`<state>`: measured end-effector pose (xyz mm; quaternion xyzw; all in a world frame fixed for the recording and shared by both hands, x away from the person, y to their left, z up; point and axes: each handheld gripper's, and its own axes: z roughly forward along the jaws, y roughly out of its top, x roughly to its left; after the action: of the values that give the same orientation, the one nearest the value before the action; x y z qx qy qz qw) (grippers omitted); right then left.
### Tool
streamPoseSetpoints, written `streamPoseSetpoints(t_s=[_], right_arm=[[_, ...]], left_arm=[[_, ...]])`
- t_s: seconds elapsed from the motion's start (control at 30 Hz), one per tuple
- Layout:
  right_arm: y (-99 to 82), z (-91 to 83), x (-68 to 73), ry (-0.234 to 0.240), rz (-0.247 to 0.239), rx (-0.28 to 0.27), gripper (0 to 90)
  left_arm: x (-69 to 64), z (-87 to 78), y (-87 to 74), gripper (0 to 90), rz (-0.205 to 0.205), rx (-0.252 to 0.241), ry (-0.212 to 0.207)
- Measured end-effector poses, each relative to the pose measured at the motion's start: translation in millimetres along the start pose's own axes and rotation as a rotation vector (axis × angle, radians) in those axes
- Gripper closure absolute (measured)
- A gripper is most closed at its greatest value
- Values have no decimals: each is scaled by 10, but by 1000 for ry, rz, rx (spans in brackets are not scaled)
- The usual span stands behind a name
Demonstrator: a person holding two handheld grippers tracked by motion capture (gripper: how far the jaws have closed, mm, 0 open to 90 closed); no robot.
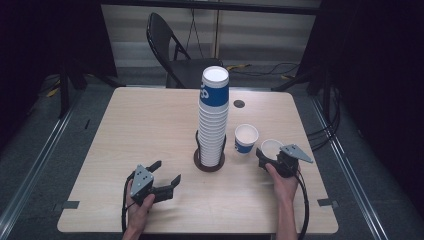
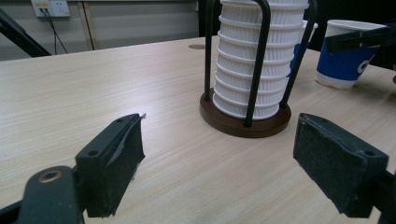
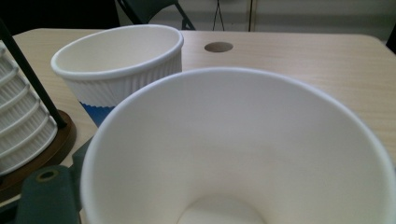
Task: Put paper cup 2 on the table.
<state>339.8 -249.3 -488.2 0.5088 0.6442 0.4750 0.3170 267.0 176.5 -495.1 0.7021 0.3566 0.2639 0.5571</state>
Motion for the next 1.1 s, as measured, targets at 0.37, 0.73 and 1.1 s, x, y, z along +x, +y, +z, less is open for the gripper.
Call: streamPoseSetpoints(t_s=[0.37, 0.73, 1.1], right_arm=[[-26, -56, 16, -32, 10, 83, 136], [-152, -227, 51, -59, 53, 69, 136], [-216, -477, 188, -92, 78, 20, 136]], left_arm=[[0, 4, 1, 159, 2, 0, -3], [0, 0, -1, 159, 0, -4, 6], [-7, -10, -6, 157, -19, -14, 33]])
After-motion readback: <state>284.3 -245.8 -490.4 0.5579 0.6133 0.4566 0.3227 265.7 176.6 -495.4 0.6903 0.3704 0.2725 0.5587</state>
